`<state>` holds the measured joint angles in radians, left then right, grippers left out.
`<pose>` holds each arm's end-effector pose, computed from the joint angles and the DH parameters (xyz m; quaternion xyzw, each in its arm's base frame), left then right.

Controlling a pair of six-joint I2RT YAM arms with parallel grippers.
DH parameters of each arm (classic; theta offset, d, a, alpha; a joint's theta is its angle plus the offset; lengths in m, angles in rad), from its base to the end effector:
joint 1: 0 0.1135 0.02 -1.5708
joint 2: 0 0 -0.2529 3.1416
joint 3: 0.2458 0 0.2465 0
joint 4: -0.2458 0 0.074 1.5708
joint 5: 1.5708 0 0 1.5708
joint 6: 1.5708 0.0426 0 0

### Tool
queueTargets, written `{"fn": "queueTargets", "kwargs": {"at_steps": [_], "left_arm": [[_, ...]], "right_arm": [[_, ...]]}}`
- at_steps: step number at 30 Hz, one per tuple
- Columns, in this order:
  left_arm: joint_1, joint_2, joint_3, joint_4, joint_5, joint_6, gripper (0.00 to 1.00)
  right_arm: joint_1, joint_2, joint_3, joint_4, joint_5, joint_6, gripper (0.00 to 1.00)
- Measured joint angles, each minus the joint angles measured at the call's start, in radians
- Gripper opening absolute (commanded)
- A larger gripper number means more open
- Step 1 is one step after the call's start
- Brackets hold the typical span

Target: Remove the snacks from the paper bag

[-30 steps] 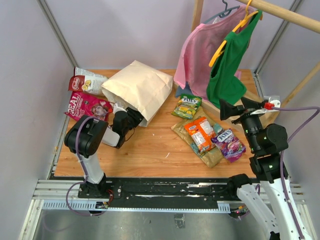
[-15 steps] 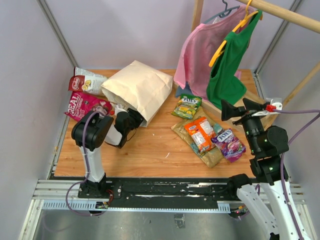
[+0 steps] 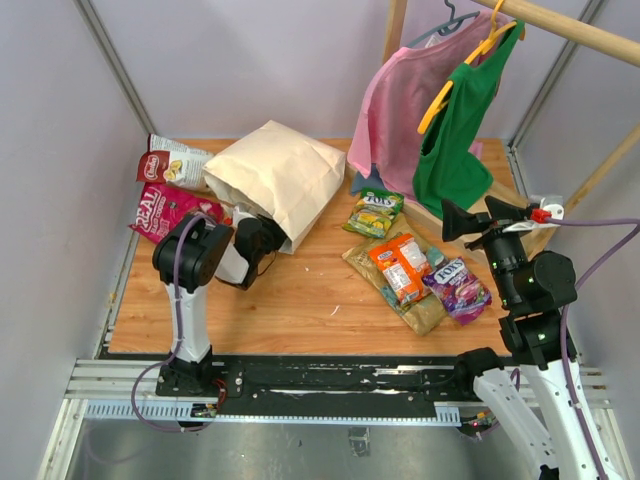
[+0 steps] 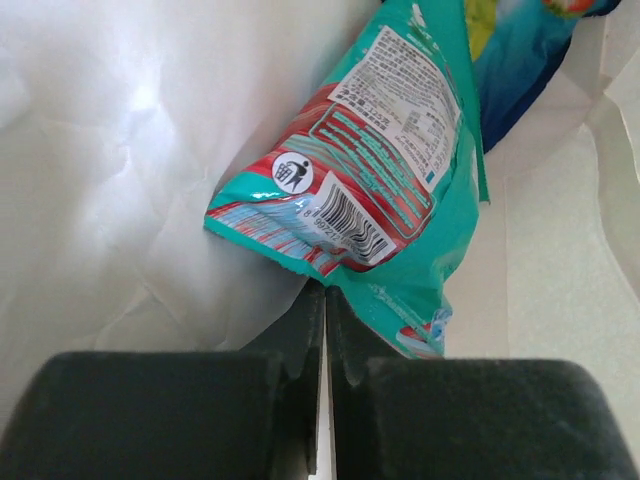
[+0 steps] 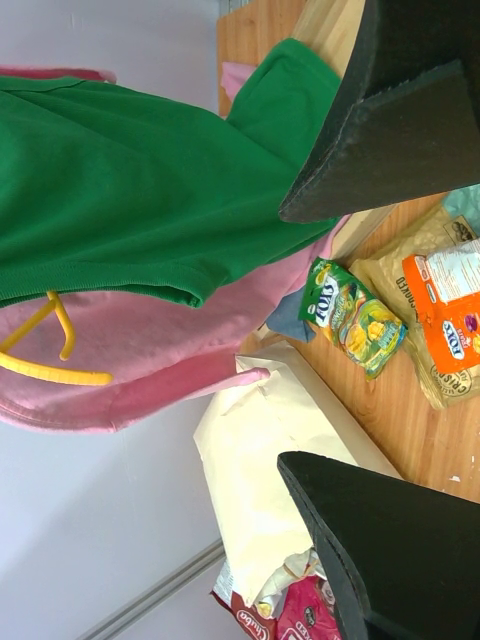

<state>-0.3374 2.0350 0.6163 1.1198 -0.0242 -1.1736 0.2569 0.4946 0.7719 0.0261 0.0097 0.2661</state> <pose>0.3213 -0.1116 0.0781 -0.3332 0.7322 -0.4001 0.4390 0.1183 0.0307 0.3915 0.0066 0.5921 0.2056 0.7792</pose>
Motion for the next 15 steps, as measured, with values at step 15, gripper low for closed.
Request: {"fn": "queueTargets", "kwargs": {"at_steps": [15], "left_arm": [[0.039,-0.301,-0.188,-0.074,-0.047,0.094,0.00]], "right_arm": [[0.000,0.008,0.000,0.005,0.000,0.000,0.98]]}}
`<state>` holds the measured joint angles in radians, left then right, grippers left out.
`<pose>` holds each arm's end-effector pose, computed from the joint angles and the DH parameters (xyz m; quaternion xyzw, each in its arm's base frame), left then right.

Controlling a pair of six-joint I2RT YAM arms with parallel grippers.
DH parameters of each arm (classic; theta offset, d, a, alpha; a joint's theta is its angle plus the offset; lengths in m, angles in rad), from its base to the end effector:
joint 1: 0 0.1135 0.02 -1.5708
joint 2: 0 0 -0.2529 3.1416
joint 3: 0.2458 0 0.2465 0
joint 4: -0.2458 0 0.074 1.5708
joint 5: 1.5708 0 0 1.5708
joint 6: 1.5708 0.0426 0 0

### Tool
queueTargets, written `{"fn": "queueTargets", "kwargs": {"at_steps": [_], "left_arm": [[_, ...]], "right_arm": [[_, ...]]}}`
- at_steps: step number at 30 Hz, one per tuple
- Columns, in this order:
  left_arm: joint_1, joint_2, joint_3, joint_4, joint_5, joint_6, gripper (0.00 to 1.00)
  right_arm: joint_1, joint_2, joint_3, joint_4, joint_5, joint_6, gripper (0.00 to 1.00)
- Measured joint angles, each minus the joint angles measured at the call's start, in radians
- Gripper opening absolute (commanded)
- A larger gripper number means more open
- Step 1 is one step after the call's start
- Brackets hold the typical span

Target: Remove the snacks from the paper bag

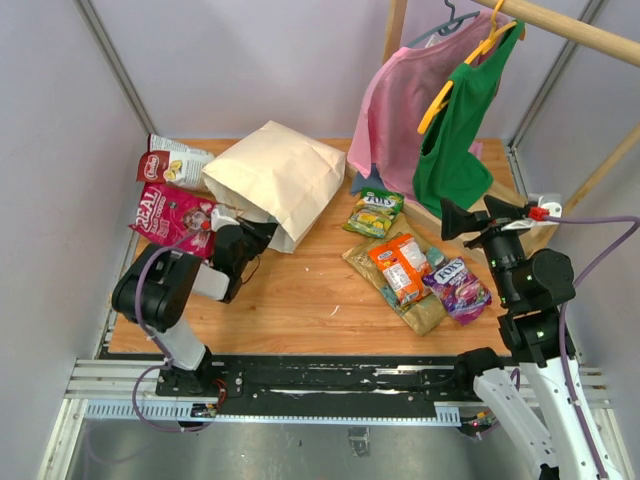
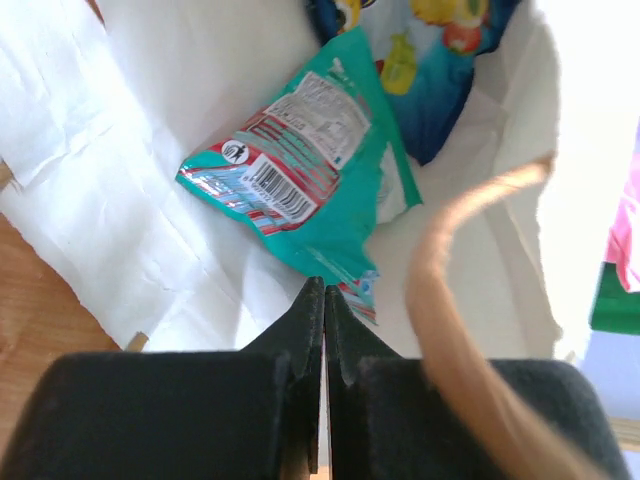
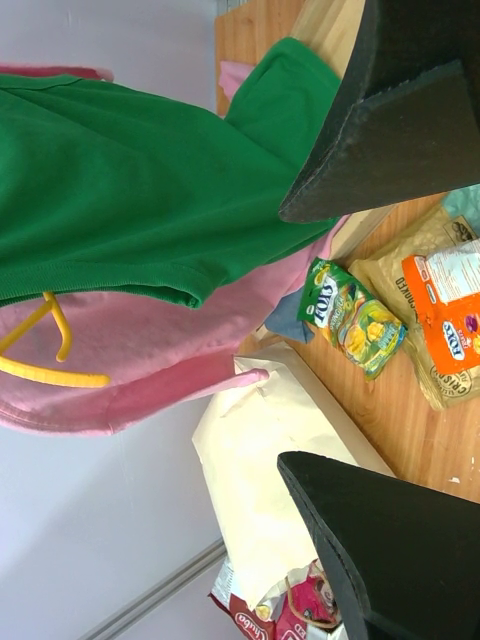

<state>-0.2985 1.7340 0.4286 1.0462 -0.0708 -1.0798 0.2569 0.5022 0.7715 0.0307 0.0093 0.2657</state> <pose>0.2822 -0.0837 0.1182 -0.3216 0.7242 -0.3659 0.4882 0.1203 0.0312 0.3911 0.0064 0.5935 0.2053 0.7782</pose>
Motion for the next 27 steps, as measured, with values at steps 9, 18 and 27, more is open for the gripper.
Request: {"fn": "queueTargets", "kwargs": {"at_steps": [9,18,27], "left_arm": [[0.001,-0.253,-0.115,-0.134,-0.069,0.096,0.41],[0.001,-0.034,-0.035,-0.091,-0.024,0.055,0.50],[0.001,0.173,0.078,0.040,0.048,-0.023,0.46]], "right_arm": [[0.000,0.014,-0.006,0.009,-0.002,0.001,0.98],[0.000,0.013,-0.009,0.016,-0.010,0.011,0.98],[0.000,-0.007,-0.009,0.016,-0.009,0.011,0.98]]}}
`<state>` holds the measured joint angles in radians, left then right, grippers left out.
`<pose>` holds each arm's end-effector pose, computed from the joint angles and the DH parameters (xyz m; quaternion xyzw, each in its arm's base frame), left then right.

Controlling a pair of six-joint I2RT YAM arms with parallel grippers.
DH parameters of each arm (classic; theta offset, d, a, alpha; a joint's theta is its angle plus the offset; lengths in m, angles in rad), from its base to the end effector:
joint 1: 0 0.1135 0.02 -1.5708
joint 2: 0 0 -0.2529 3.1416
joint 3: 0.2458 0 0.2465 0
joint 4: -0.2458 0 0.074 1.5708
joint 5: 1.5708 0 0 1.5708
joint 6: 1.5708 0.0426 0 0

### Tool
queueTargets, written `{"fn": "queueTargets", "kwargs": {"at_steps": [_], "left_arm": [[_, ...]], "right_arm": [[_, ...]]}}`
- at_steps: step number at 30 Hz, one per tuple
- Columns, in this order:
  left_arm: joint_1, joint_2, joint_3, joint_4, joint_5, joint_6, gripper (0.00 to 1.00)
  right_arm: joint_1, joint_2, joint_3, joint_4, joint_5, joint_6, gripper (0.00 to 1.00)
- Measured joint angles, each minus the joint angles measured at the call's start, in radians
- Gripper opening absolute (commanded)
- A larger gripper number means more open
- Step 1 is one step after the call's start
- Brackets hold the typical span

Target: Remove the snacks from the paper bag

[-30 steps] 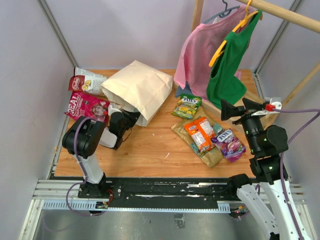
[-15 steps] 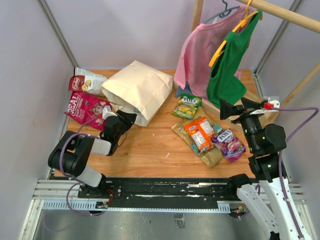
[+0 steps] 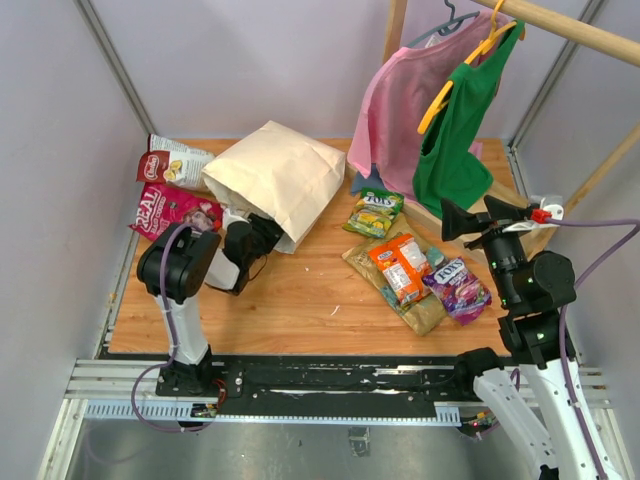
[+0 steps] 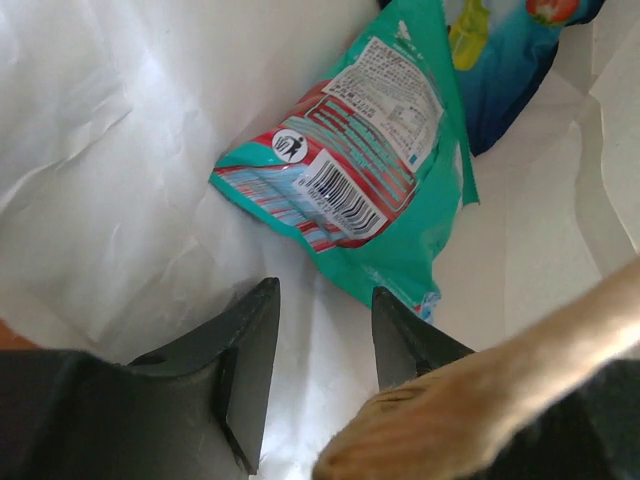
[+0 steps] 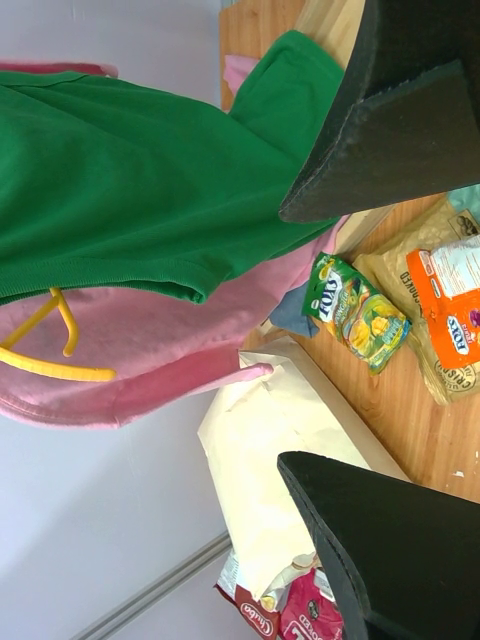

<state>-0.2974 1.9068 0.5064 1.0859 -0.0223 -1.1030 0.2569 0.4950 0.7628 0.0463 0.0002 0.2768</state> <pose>0.3004 -0.0911 0.0907 -0.3232 0.7417 -0.3717 0.4552 0.1190 0.0313 0.3908 0.0059 0.5878 0.2133 0.7804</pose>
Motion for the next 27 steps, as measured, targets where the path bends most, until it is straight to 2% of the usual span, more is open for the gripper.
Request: {"fn": "queueTargets", "kwargs": {"at_steps": [21,27], "left_arm": [[0.000,0.090,0.121,-0.022,0.003,-0.004,0.42],[0.000,0.101,0.136,-0.029,0.001,-0.003,0.33]], "right_arm": [[0.000,0.000,0.000,-0.003,0.000,0.000,0.98],[0.000,0.000,0.000,-0.003,-0.001,0.000,0.98]]}}
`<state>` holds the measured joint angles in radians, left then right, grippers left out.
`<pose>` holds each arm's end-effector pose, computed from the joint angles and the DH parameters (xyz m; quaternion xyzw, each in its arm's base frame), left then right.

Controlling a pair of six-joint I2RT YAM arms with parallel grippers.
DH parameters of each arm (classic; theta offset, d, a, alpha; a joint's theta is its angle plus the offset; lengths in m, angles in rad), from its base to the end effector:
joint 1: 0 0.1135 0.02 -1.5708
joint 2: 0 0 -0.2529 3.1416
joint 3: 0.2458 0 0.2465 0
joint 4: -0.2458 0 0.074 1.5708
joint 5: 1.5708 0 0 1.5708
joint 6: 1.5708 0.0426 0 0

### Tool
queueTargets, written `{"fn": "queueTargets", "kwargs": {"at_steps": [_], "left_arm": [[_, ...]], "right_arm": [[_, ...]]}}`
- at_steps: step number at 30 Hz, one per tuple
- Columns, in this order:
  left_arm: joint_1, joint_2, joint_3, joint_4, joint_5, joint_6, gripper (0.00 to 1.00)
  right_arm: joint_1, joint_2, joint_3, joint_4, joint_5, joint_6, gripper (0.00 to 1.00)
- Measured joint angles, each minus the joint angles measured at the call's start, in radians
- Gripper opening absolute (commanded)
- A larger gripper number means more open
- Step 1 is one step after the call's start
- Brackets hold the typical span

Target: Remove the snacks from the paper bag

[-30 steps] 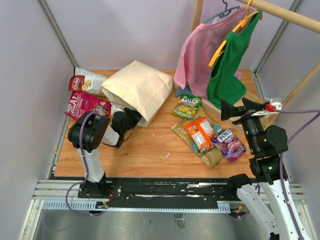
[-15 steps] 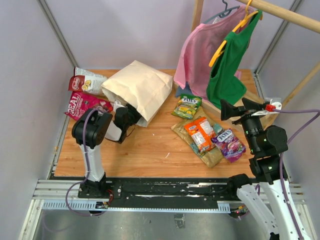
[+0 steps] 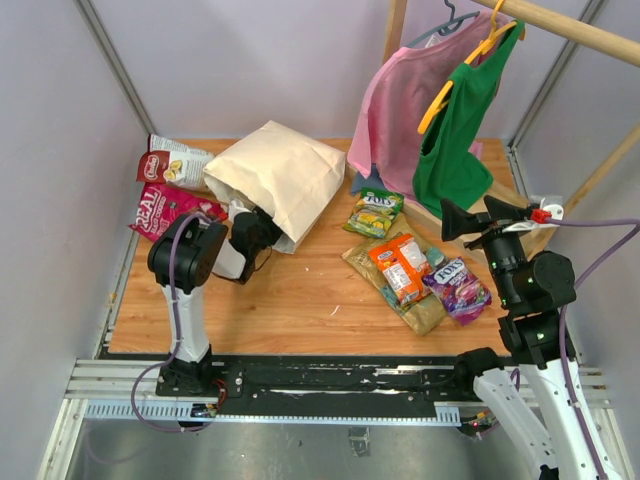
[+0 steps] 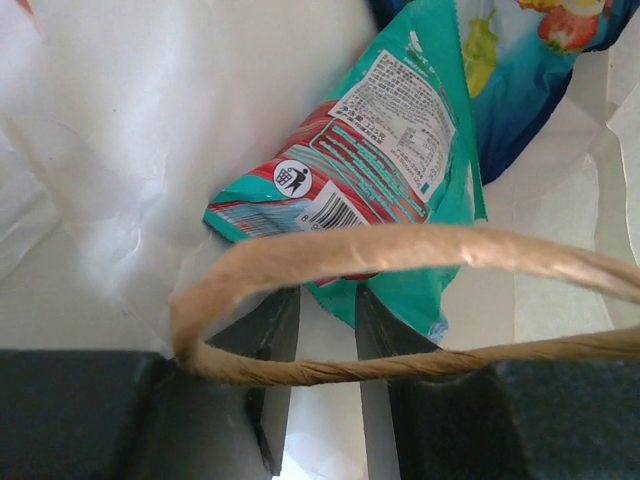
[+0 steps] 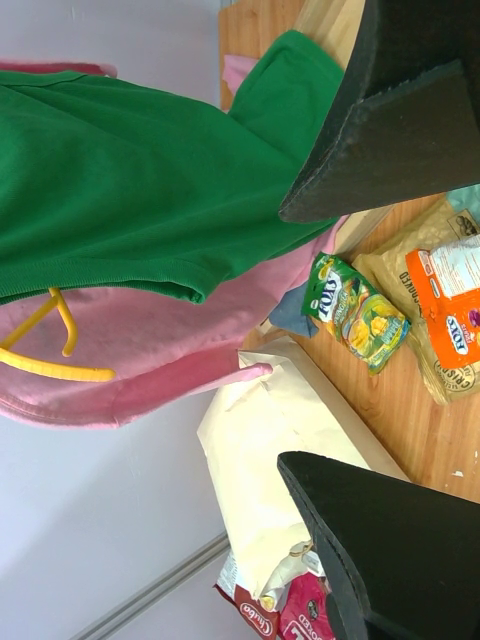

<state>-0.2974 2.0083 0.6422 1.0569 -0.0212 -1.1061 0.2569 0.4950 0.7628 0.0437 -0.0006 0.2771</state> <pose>0.3306 -0.1004 0.0852 -0.3234 0.7399 -0.3742 0.4559 0.1191 0.0313 0.3905 0.0057 0.5888 0.2134 0.7796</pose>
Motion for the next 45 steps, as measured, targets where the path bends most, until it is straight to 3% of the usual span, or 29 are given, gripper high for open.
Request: {"fn": "queueTargets", "kwargs": {"at_steps": [9,29,30,35,37,40,45], "left_arm": [[0.000,0.007,0.011,-0.038,-0.024,0.000,0.01],[0.000,-0.097,-0.074,-0.085,-0.123,0.037,0.01],[0.000,-0.103,-0.076,-0.088,-0.127,0.040,0.02],[0.001,-0.112,-0.078,-0.103,-0.141,0.049,0.43],[0.002,-0.112,-0.077,-0.096,-0.141,0.031,0.55],[0.002,-0.113,-0.066,-0.080,-0.141,0.019,0.60],[0.004,-0.071,-0.019,-0.064,-0.134,-0.005,0.61]], "right_arm": [[0.000,-0.028,-0.003,0.007,0.000,0.000,0.98],[0.000,-0.036,-0.005,0.012,0.000,0.000,0.98],[0.000,-0.036,-0.005,0.012,0.000,0.000,0.98],[0.000,-0.035,-0.005,0.012,0.000,0.000,0.98],[0.000,-0.035,-0.005,0.012,0.000,0.000,0.98],[0.000,-0.035,-0.005,0.012,0.000,0.000,0.98],[0.000,-0.032,-0.005,0.012,0.000,0.000,0.98]]}}
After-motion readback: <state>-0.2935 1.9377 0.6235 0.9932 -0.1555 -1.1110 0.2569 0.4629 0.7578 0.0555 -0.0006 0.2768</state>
